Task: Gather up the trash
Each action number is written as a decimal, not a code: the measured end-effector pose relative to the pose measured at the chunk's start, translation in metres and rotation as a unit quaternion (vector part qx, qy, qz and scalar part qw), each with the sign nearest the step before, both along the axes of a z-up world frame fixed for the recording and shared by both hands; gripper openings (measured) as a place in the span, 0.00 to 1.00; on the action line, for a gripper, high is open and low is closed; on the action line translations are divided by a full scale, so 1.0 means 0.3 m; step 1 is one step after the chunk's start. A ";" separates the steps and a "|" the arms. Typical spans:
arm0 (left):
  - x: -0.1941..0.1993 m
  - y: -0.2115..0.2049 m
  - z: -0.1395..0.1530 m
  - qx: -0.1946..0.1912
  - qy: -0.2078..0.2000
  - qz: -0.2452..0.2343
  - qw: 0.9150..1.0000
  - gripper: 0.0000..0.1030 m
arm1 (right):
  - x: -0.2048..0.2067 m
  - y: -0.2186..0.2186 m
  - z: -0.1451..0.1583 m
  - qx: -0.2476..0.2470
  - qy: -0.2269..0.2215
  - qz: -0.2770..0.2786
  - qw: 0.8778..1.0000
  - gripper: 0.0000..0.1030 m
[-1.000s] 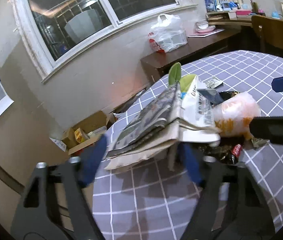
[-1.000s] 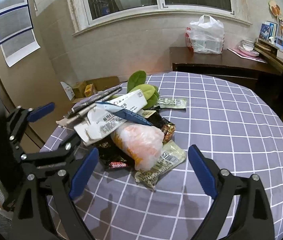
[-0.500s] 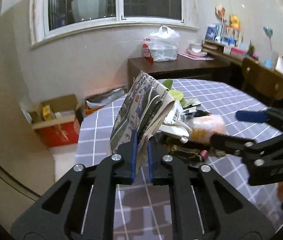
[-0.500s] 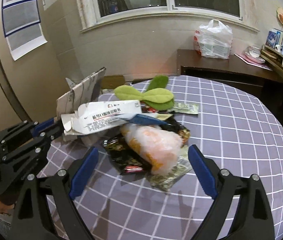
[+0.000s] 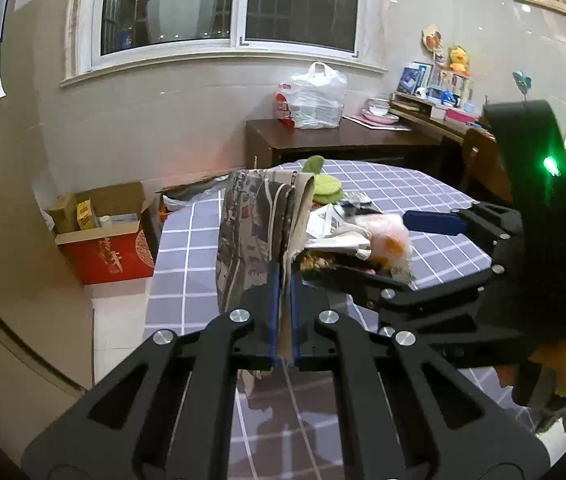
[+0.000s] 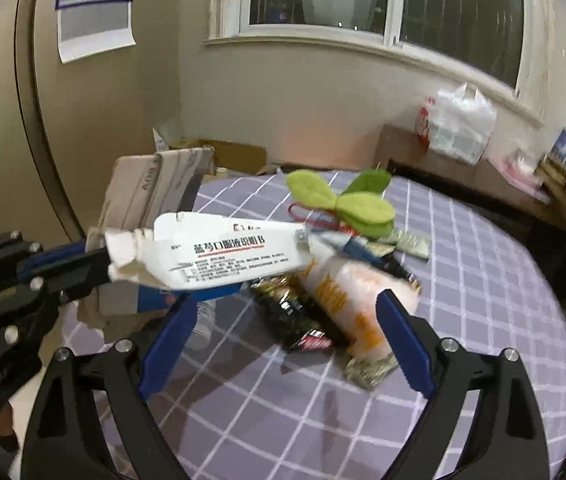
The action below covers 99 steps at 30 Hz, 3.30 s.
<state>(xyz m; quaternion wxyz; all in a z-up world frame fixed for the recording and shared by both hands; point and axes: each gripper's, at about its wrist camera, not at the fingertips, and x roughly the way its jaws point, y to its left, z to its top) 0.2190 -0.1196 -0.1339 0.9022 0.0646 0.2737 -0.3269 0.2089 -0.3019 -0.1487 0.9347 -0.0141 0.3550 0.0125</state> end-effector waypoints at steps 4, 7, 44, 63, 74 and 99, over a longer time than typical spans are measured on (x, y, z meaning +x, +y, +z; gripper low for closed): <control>-0.041 0.017 0.006 -0.008 0.007 -0.017 1.000 0.05 | -0.030 0.044 0.008 -0.039 -0.017 0.017 0.999 0.87; -0.064 0.013 0.007 0.004 0.006 -0.029 1.000 0.05 | -0.041 0.067 0.026 -0.056 -0.037 0.032 0.997 0.86; -0.046 -0.038 -0.093 -0.005 0.079 0.020 0.997 0.80 | -0.191 -0.194 0.036 0.072 -0.044 -0.059 0.995 0.12; -0.088 -0.060 -0.066 0.013 0.076 0.046 0.996 0.80 | -0.246 -0.225 0.044 0.094 -0.040 -0.059 0.993 0.07; -0.112 -0.056 -0.060 0.020 0.080 0.068 0.994 0.80 | -0.302 -0.264 0.026 0.109 -0.028 -0.065 0.992 0.07; -0.141 -0.067 -0.069 0.031 0.087 0.082 0.992 0.81 | -0.346 -0.279 -0.020 0.124 -0.002 -0.062 0.990 0.07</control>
